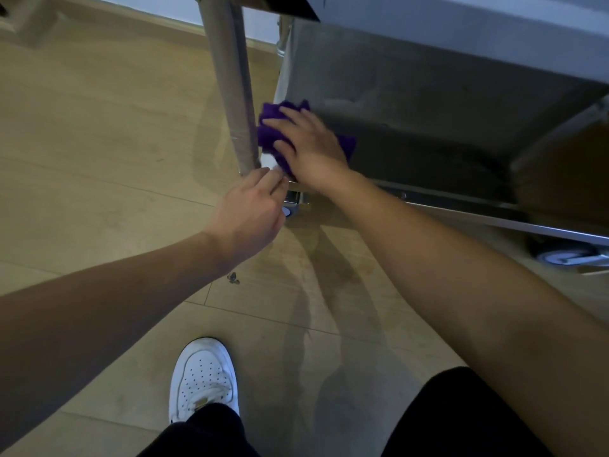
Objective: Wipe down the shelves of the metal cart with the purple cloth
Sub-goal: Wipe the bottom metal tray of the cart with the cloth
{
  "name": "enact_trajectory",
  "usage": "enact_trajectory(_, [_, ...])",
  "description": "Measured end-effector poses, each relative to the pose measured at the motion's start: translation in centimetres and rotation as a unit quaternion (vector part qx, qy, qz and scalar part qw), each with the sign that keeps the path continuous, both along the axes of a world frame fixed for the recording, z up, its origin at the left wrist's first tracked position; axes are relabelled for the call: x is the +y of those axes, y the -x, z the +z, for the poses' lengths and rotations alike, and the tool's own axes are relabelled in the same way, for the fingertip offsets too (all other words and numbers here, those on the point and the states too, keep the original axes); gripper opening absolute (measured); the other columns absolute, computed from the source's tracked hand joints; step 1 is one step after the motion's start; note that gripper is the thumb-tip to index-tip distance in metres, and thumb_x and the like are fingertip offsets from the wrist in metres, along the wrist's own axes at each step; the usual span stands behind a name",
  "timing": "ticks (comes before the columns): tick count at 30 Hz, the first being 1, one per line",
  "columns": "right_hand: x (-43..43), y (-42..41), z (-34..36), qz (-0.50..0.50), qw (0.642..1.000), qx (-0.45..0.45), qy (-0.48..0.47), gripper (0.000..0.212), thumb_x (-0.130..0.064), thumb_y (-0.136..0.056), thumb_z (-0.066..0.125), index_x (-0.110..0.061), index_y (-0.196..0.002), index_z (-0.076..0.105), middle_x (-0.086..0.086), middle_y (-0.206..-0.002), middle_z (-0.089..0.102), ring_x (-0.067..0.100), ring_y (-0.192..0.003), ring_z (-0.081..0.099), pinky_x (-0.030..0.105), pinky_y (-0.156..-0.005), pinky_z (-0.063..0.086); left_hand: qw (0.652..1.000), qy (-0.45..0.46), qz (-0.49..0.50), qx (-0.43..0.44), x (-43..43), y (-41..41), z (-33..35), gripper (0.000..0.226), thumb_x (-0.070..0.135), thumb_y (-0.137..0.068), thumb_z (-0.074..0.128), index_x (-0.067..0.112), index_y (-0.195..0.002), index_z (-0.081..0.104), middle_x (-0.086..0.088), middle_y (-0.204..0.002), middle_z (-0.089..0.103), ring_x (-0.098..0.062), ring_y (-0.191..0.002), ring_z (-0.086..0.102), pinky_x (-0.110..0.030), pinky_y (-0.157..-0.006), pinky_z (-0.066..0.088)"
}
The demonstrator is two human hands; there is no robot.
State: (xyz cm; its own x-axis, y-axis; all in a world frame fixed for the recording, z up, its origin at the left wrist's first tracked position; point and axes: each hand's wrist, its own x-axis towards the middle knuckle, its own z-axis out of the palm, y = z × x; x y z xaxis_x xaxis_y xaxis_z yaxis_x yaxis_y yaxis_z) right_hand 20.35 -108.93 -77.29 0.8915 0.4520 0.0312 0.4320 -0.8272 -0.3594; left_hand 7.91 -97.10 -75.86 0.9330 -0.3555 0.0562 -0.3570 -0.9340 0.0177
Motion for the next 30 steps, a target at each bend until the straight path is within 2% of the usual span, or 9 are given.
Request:
enact_trajectory(2, [1.0,-0.7,0.1,0.020,0.999,-0.002,-0.029,0.040,-0.034,-0.100,0.042,-0.038,-0.139,0.043,-0.009,-0.153,0.034,0.020,-0.143,0.024,0.044,-0.111,0.027,1.000,-0.001,0.000,-0.007,0.1,0.0,-0.1,0.049,0.023,-0.086,0.041,-0.004,-0.125,0.055,-0.018,-0.123,0.058,-0.032,-0.112,0.054,-0.042,-0.095,0.047])
enact_trajectory(6, [0.1,-3.7,0.3,-0.033,0.998,-0.031,-0.053,0.040,-0.028,-0.099,0.044,-0.028,-0.138,0.048,-0.002,-0.147,0.044,0.021,-0.135,0.038,0.045,-0.110,0.034,1.000,-0.010,-0.006,-0.009,0.1,-0.2,-0.3,0.049,0.022,-0.085,0.045,-0.005,-0.124,0.057,-0.019,-0.124,0.058,-0.034,-0.109,0.056,-0.043,-0.090,0.050])
enact_trajectory(11, [-1.0,-1.2,0.3,-0.043,0.999,-0.013,-0.019,0.039,-0.029,-0.100,0.042,-0.032,-0.139,0.044,-0.006,-0.150,0.037,0.021,-0.141,0.028,0.045,-0.112,0.030,1.000,-0.007,0.000,0.006,-0.4,-0.4,0.2,0.051,0.028,-0.084,0.039,-0.001,-0.122,0.056,-0.016,-0.120,0.057,-0.032,-0.105,0.054,-0.045,-0.088,0.049])
enact_trajectory(16, [-6.5,2.5,0.6,0.047,0.999,-0.011,-0.003,0.041,-0.032,-0.102,0.042,-0.032,-0.142,0.043,-0.006,-0.153,0.035,0.020,-0.144,0.024,0.042,-0.114,0.023,1.000,-0.018,-0.008,-0.001,-0.5,-0.3,0.1,0.043,0.025,-0.086,0.038,0.001,-0.117,0.056,-0.014,-0.113,0.056,-0.032,-0.099,0.053,-0.045,-0.085,0.048])
enact_trajectory(20, [-10.8,-0.3,0.2,-0.154,0.987,-0.014,0.048,0.042,-0.033,-0.102,0.038,-0.030,-0.144,0.039,-0.001,-0.155,0.032,0.026,-0.142,0.026,0.044,-0.113,0.029,1.000,-0.006,0.002,-0.011,-1.1,-0.7,0.8,0.037,0.025,-0.086,0.041,0.001,-0.105,0.061,-0.015,-0.103,0.056,-0.033,-0.090,0.055,-0.045,-0.076,0.049])
enact_trajectory(23, [-10.7,0.0,-0.1,-0.258,0.964,-0.004,0.062,0.045,-0.034,-0.101,0.035,-0.030,-0.146,0.035,0.000,-0.157,0.027,0.029,-0.143,0.023,0.044,-0.112,0.031,1.000,0.005,-0.001,-0.026,-2.0,-1.7,0.8,0.034,0.026,-0.090,0.045,0.004,-0.112,0.059,-0.013,-0.109,0.056,-0.030,-0.095,0.056,-0.042,-0.079,0.049])
enact_trajectory(26, [-8.1,1.6,0.0,-0.125,0.991,-0.025,0.044,0.044,-0.032,-0.100,0.037,-0.030,-0.144,0.039,0.000,-0.156,0.030,0.028,-0.142,0.025,0.042,-0.111,0.031,0.999,0.008,-0.012,-0.033,-3.4,-3.0,1.0,0.032,0.025,-0.089,0.050,0.006,-0.113,0.059,-0.014,-0.112,0.057,-0.031,-0.098,0.057,-0.042,-0.080,0.049])
enact_trajectory(28, [-7.9,2.0,0.2,-0.025,1.000,0.002,0.009,0.043,-0.031,-0.101,0.040,-0.032,-0.144,0.040,-0.003,-0.156,0.031,0.024,-0.144,0.023,0.044,-0.115,0.026,0.999,0.012,-0.008,-0.036,-4.2,-3.5,0.9,0.029,0.022,-0.087,0.051,0.006,-0.110,0.060,-0.015,-0.110,0.058,-0.032,-0.096,0.058,-0.042,-0.078,0.048])
enact_trajectory(30, [-9.5,1.6,0.1,-0.008,1.000,0.015,-0.017,0.043,-0.032,-0.100,0.043,-0.034,-0.144,0.041,-0.005,-0.155,0.032,0.022,-0.144,0.024,0.044,-0.116,0.024,0.999,0.018,-0.003,-0.037,-4.4,-3.8,0.6,0.028,0.021,-0.088,0.050,0.006,-0.108,0.062,-0.015,-0.110,0.058,-0.033,-0.095,0.058,-0.041,-0.074,0.048])
